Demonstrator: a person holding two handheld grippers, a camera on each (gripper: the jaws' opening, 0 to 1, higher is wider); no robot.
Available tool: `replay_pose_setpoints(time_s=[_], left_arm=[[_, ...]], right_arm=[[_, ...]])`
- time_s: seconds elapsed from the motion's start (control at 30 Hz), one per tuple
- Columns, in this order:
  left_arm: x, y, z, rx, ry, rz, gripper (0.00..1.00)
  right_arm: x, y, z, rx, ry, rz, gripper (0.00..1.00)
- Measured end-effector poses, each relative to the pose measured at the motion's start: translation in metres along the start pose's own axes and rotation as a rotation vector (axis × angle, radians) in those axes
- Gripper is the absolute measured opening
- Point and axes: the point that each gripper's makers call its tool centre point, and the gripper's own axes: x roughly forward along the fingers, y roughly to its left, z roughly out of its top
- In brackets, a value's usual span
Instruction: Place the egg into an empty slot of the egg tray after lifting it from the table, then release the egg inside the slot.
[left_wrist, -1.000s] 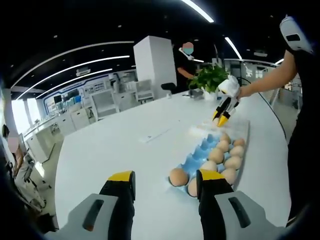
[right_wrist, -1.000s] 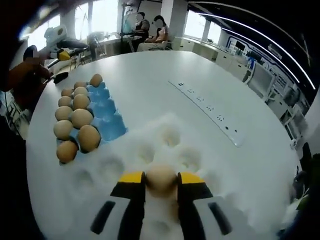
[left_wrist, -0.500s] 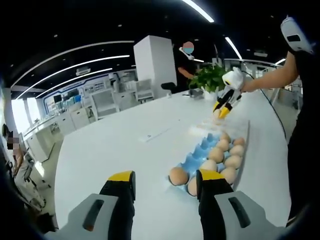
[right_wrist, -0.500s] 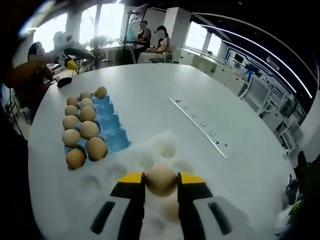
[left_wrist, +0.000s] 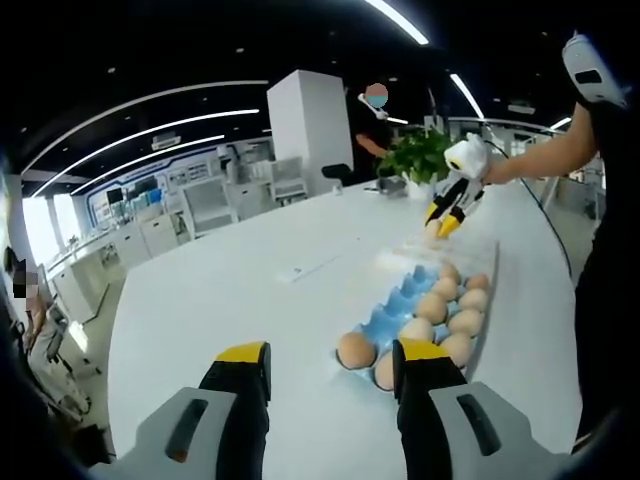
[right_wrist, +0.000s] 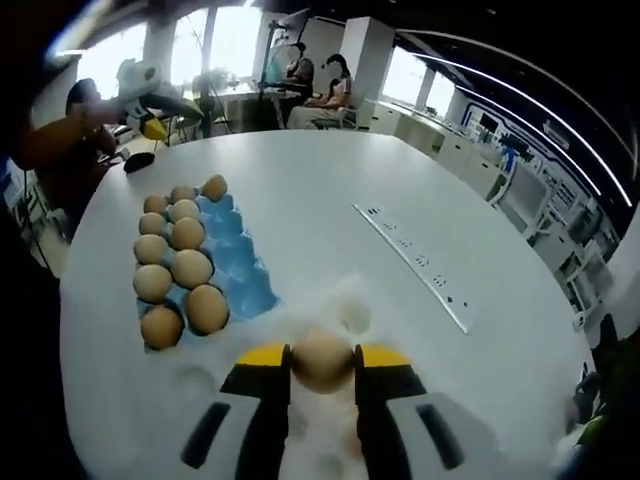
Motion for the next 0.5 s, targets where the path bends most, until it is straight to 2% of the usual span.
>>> replay_pose_setpoints(time_s=[0.23, 0.5], left_arm=[[0.001, 0.0, -0.001, -0.003, 0.0, -0.002, 0.49], [0.003, -0.001, -0.002, -0.005, 0.001, -0.009, 0.49]], right_arm=[[0.014, 0.015, 0.019, -0.009, -0.029, 0.039, 0.25], [0.039, 0.043, 0.056, -0.032, -0.09, 0.106, 0.25]])
